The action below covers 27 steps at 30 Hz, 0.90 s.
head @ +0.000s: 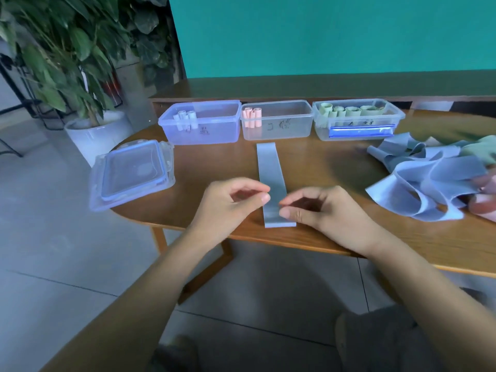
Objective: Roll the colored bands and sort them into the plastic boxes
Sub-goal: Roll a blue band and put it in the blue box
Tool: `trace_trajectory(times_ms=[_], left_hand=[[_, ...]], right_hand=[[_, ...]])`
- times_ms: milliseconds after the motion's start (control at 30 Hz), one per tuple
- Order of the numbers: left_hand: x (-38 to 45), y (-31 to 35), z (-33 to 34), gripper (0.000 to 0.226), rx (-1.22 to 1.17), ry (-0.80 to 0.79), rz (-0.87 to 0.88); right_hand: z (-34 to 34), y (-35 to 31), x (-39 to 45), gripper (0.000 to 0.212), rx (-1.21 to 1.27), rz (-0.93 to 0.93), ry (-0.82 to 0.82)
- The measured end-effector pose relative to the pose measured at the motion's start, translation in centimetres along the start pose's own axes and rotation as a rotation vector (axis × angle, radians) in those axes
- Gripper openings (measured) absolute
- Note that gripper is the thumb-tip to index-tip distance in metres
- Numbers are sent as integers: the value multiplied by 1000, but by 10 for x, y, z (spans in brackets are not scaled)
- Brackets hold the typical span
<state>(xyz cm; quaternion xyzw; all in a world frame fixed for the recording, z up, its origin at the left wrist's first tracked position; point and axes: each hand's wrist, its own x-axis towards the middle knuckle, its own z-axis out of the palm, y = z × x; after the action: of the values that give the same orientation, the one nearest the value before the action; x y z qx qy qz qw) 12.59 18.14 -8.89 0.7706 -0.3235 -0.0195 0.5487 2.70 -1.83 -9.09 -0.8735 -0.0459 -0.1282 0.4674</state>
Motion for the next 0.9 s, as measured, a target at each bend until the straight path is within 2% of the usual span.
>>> trace_trajectory(times_ms=[167,400,633,900], left_hand=[[-30,3,7,9,154,-100,126],[-33,-6,10,11,347,-30,271],[-33,-4,6,5,383,-51,234],[-22,2,3,12,441,-129,45]], right_hand=[[-3,0,-12,17,-9,-56,-79],[-5,5,-10,15,-116,-98,-80],[-4,7,-9,9,-133,-24,-107],[-9,3,3,25,-225,115,-111]])
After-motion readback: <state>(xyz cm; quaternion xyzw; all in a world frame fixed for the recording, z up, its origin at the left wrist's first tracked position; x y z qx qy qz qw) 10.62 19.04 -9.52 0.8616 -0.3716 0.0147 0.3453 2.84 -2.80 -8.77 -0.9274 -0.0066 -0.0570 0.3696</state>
